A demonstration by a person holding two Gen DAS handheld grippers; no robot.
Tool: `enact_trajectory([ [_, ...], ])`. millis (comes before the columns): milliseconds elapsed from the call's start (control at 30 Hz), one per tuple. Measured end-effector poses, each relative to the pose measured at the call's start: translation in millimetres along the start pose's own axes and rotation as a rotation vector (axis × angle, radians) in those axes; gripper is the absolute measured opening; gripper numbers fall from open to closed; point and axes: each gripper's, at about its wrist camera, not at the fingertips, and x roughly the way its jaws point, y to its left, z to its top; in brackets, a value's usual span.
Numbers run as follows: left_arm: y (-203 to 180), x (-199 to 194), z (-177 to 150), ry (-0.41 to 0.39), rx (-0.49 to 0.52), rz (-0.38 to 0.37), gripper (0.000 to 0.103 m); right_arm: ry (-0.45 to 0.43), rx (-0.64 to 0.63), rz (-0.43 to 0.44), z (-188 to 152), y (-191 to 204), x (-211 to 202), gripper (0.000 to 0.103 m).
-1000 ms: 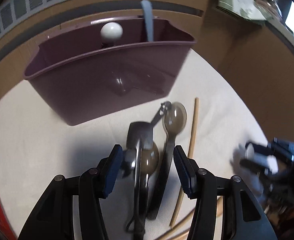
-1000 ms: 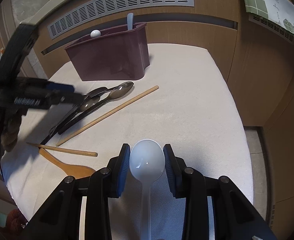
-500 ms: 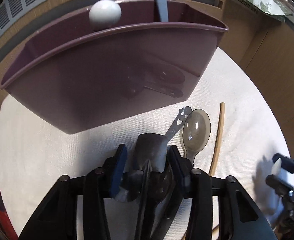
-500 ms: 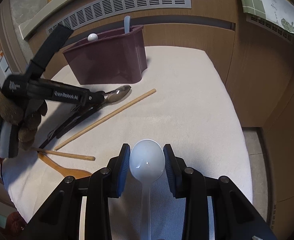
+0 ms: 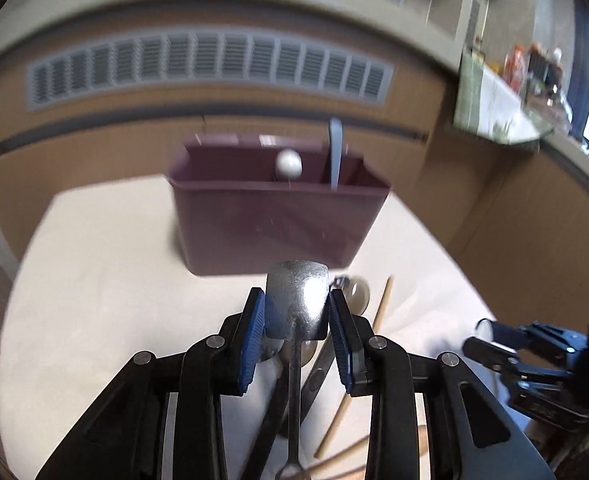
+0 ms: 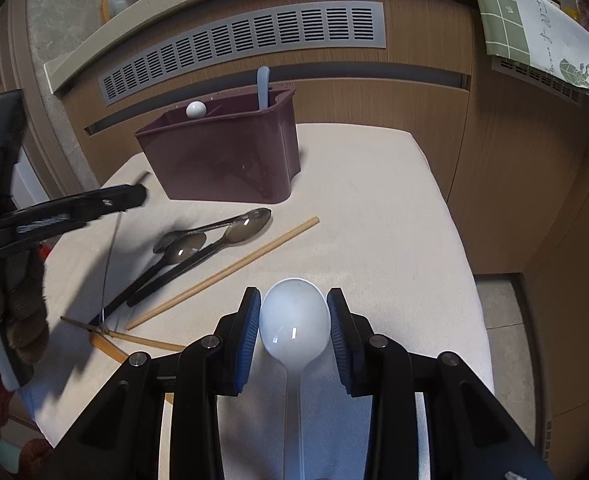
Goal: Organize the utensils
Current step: 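Lift both spoons over the maroon holder and drop them in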
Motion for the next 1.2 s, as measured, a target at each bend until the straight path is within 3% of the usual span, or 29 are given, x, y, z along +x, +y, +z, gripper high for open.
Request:
enact_trajectory([
  [167, -8, -39, -12, -0.118, 0.04, 0.031, 0.033, -0.025, -0.008, -0.006, 7, 6, -5, 0.031],
  [533, 0, -66, 6, -0.217, -0.034, 0.021, 0.033, -0.078, -0.018, -0.005, 35, 14, -15, 0.031],
  [733, 11, -98, 73, -0.354, -0.048, -0.032, 0.033, -0.309, -0.051, 0.014, 112, 22, -59, 0.031],
  [833, 16, -108, 111, -0.406, -0.053, -0.068, 0.033, -0.442, -0.022, 0.098, 164, 24, -88, 0.031],
  [900, 18, -106, 128, -0.433, -0.041, -0.064, 0.033, -0.52, -0.015, 0.161, 194, 28, -97, 0.031],
  [1000, 23, -88, 144, -0.444, -0.027, -0.048, 0.033, -0.574, -0.04, 0.175, 214, 36, -88, 0.031],
  [1100, 31, -60, 152, -0.407, -0.042, -0.057, 0.033, -0.584, -0.061, 0.151, 223, 47, -59, 0.031],
  [1200, 44, -30, 152, -0.357, -0.068, -0.08, 0.033, -0.531, -0.051, 0.161, 228, 45, -22, 0.031],
])
